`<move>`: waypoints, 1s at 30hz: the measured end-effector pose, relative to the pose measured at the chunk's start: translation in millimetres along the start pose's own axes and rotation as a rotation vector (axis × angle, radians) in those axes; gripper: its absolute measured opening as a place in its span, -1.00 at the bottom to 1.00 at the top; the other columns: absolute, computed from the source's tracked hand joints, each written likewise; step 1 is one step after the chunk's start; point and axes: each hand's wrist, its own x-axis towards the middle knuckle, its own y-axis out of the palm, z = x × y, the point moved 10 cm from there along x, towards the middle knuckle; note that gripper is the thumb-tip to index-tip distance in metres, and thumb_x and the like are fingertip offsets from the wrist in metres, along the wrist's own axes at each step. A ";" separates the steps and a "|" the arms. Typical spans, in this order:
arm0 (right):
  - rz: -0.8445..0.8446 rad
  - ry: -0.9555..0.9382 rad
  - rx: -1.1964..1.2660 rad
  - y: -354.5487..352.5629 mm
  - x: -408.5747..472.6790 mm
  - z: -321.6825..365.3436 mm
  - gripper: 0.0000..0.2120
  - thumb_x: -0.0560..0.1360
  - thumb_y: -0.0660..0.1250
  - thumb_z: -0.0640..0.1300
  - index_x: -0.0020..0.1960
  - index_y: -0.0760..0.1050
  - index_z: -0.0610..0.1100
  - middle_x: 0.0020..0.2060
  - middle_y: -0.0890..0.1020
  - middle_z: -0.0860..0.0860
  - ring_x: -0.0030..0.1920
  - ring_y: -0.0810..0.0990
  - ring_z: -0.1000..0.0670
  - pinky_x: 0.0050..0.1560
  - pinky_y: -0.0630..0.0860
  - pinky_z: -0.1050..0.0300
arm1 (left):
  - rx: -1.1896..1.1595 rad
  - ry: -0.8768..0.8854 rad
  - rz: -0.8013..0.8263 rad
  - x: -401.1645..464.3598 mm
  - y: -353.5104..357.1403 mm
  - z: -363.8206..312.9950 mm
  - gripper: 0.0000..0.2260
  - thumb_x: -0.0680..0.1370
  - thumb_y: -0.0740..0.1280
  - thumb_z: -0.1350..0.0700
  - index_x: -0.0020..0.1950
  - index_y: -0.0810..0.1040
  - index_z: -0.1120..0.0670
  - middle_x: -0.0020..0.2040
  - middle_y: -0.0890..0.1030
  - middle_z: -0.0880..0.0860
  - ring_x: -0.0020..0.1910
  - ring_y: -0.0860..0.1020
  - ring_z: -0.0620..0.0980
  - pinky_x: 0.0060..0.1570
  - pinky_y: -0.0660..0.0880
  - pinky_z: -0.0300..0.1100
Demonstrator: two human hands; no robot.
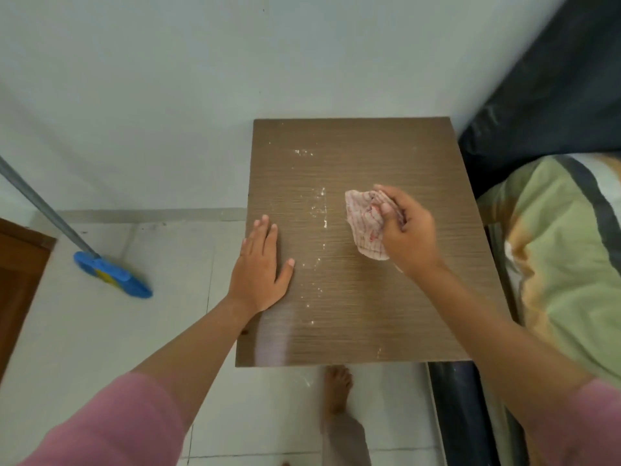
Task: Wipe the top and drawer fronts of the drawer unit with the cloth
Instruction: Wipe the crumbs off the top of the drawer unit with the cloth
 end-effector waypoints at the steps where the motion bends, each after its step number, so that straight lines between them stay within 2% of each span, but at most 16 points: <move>1: -0.036 0.008 0.001 -0.6 16.9 -5.5 -0.70 0.57 0.17 -0.29 0.26 0.50 -0.14 0.06 0.59 0.11 0.08 0.54 0.18 0.06 0.47 0.41 | -0.007 -0.006 -0.009 12.9 -1.4 1.2 -0.38 0.54 0.07 -0.12 0.48 0.08 0.23 0.52 0.03 0.18 0.50 -0.04 0.10 0.40 -0.09 -0.03; 4: -0.132 0.026 -0.023 -1.9 64.1 -18.6 -0.68 0.58 0.17 -0.26 0.30 0.46 -0.15 0.16 0.57 0.05 0.14 0.51 0.16 0.17 0.47 0.31 | 0.006 -0.034 -0.015 54.4 -1.9 5.0 -0.38 0.54 0.08 -0.11 0.48 0.08 0.23 0.52 0.02 0.18 0.50 -0.06 0.09 0.40 -0.12 -0.02; 8: -0.185 0.065 -0.067 3.9 125.0 -36.7 -0.66 0.59 0.18 -0.18 0.36 0.40 -0.13 0.24 0.54 0.02 0.19 0.49 0.13 0.20 0.39 0.37 | 0.054 -0.090 0.044 99.3 9.9 10.1 -0.36 0.54 0.02 -0.14 0.50 0.01 0.21 0.53 -0.05 0.16 0.50 -0.12 0.08 0.42 -0.10 0.06; 11: -0.202 0.071 -0.099 15.2 162.1 -54.4 -0.61 0.58 0.21 -0.13 0.40 0.34 -0.14 0.23 0.52 0.07 0.09 0.43 0.30 0.03 0.31 0.59 | 0.098 -0.101 0.088 108.9 20.2 11.3 -0.37 0.57 0.03 -0.13 0.50 -0.04 0.22 0.53 -0.09 0.17 0.50 -0.15 0.08 0.44 -0.10 0.04; 12: -0.175 0.084 -0.107 23.1 172.6 -62.6 -0.58 0.58 0.23 -0.10 0.41 0.32 -0.13 0.22 0.53 0.07 0.06 0.45 0.29 0.01 0.34 0.57 | 0.105 -0.103 0.090 110.0 21.6 11.9 -0.37 0.57 0.05 -0.12 0.50 -0.04 0.22 0.53 -0.09 0.16 0.50 -0.15 0.08 0.43 -0.12 0.02; 13: -0.122 0.095 -0.124 33.7 181.8 -71.7 -0.56 0.57 0.24 -0.07 0.42 0.31 -0.12 0.22 0.54 0.05 0.05 0.49 0.25 0.03 0.41 0.46 | 0.105 -0.104 0.093 110.3 22.3 12.5 -0.37 0.57 0.06 -0.12 0.50 -0.04 0.21 0.53 -0.09 0.16 0.50 -0.15 0.07 0.43 -0.12 0.00; 15: 0.031 0.075 -0.216 60.6 196.0 -85.7 -0.56 0.57 0.23 -0.04 0.42 0.31 -0.10 0.26 0.54 -0.02 0.17 0.53 0.03 0.20 0.46 0.12 | 0.096 -0.112 0.100 110.7 22.6 14.1 -0.36 0.57 0.07 -0.13 0.50 -0.03 0.20 0.53 -0.08 0.15 0.50 -0.15 0.05 0.43 -0.09 -0.01; 16: 0.105 0.043 -0.297 75.1 200.9 -89.4 -0.56 0.57 0.21 -0.06 0.42 0.31 -0.12 0.31 0.50 -0.06 0.29 0.46 -0.06 0.32 0.36 -0.02 | 0.097 -0.119 0.103 111.4 22.6 15.1 -0.36 0.56 0.07 -0.13 0.50 -0.03 0.20 0.53 -0.07 0.14 0.50 -0.14 0.05 0.43 -0.07 -0.01; 18: 0.176 -0.041 -0.445 97.0 208.6 -89.2 -0.56 0.56 0.17 -0.10 0.42 0.30 -0.13 0.40 0.39 -0.09 0.44 0.28 -0.12 0.44 0.12 -0.15 | 0.100 -0.133 0.118 112.5 23.5 15.9 -0.35 0.55 0.07 -0.14 0.50 -0.02 0.20 0.53 -0.07 0.13 0.50 -0.13 0.04 0.43 -0.05 -0.01; 24: 0.215 -0.123 -0.544 131.1 218.4 -73.4 -0.54 0.55 0.12 -0.08 0.43 0.28 -0.12 0.44 0.33 -0.11 0.45 0.25 -0.13 0.44 0.05 -0.14 | 0.080 -0.152 0.136 113.4 24.6 18.6 -0.34 0.53 0.09 -0.16 0.49 0.04 0.20 0.53 0.01 0.14 0.51 -0.07 0.06 0.42 -0.03 -0.01; 30: 0.405 -0.271 -0.465 169.3 217.2 -55.0 -0.56 0.55 0.15 -0.07 0.43 0.30 -0.07 0.44 0.33 -0.02 0.45 0.25 -0.08 0.45 0.09 -0.11 | 0.038 -0.153 0.118 114.4 23.2 18.4 -0.35 0.52 0.13 -0.14 0.48 0.10 0.21 0.52 0.08 0.16 0.50 -0.01 0.08 0.42 0.09 0.05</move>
